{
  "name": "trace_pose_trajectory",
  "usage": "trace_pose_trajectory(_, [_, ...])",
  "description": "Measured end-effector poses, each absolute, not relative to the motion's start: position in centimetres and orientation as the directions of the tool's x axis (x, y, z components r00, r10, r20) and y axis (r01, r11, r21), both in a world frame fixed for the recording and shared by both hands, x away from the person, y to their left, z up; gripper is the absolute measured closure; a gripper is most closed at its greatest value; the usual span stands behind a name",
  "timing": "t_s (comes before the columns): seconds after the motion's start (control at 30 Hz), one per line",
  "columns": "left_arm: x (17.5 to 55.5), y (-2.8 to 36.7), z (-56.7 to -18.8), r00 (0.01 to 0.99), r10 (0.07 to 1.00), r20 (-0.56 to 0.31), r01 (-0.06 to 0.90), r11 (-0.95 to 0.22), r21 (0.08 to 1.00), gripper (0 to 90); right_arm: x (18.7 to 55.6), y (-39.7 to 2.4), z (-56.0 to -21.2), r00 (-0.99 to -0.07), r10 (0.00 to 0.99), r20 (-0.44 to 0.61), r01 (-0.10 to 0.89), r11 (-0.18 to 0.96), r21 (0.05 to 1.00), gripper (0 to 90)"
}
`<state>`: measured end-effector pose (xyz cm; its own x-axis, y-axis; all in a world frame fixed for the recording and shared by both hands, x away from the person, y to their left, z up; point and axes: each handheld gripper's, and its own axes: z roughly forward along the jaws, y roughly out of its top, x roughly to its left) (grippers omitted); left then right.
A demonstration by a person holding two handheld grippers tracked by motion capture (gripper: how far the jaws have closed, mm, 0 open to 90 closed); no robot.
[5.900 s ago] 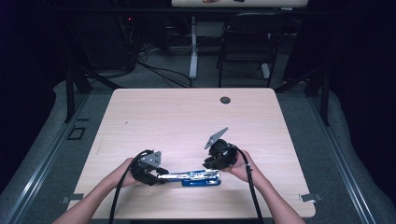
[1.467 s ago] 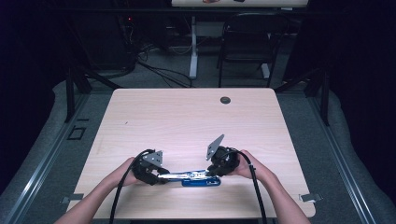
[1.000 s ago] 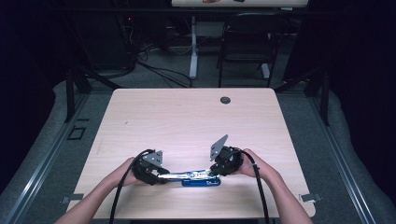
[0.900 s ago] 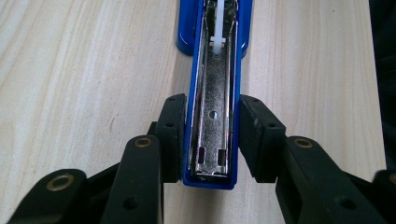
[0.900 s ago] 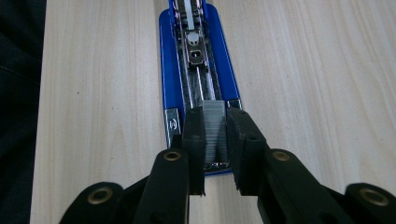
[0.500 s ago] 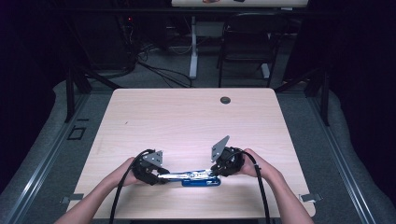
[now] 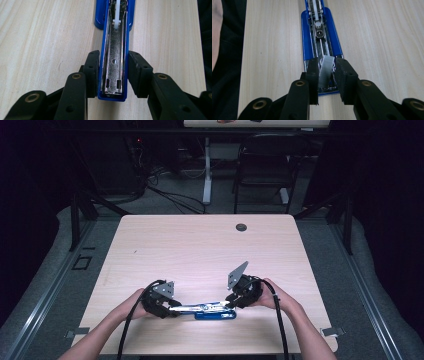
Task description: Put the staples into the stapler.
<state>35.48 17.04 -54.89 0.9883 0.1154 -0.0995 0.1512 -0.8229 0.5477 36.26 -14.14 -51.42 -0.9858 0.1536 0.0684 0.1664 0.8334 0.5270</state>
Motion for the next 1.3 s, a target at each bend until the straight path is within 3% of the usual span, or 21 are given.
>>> trace_pose_trajectory(0.13, [35.5, 17.0, -54.9, 0.988, 0.113, -0.104, 0.152, -0.821, 0.550, 63.5, 36.7, -13.6, -51.1, -0.970, 0.218, 0.110, 0.243, 0.817, 0.522, 70.2])
trace_pose_trajectory(0.2, [35.5, 17.0, -54.9, 0.988, 0.114, -0.104, 0.153, -0.821, 0.551, 63.5, 36.7, -12.8, -51.2, -0.964, 0.241, 0.111, 0.264, 0.838, 0.477, 70.0])
trace_pose_trajectory(0.33, [35.5, 17.0, -54.9, 0.988, 0.116, -0.100, 0.152, -0.823, 0.547, 63.5, 36.3, -11.5, -51.6, -0.961, 0.257, 0.097, 0.274, 0.872, 0.407, 68.5])
trace_pose_trajectory(0.67, [35.5, 17.0, -54.9, 0.988, 0.117, -0.100, 0.153, -0.823, 0.546, 63.5, 36.4, -10.7, -52.0, -0.948, 0.302, 0.099, 0.317, 0.884, 0.344, 72.3])
trace_pose_trajectory(0.77, [35.5, 17.0, -54.9, 0.988, 0.117, -0.104, 0.155, -0.821, 0.550, 63.5, 36.2, -10.7, -51.9, -0.948, 0.305, 0.088, 0.316, 0.879, 0.357, 77.8])
trace_pose_trajectory(1.13, [35.5, 17.0, -54.9, 0.988, 0.114, -0.103, 0.152, -0.824, 0.546, 63.5, 35.9, -11.0, -50.9, -0.971, 0.234, 0.040, 0.225, 0.849, 0.477, 78.5])
trace_pose_trajectory(1.3, [35.4, 17.0, -54.9, 0.988, 0.120, -0.099, 0.155, -0.820, 0.551, 63.5, 36.2, -11.3, -51.6, -0.977, 0.207, 0.045, 0.202, 0.849, 0.488, 78.6])
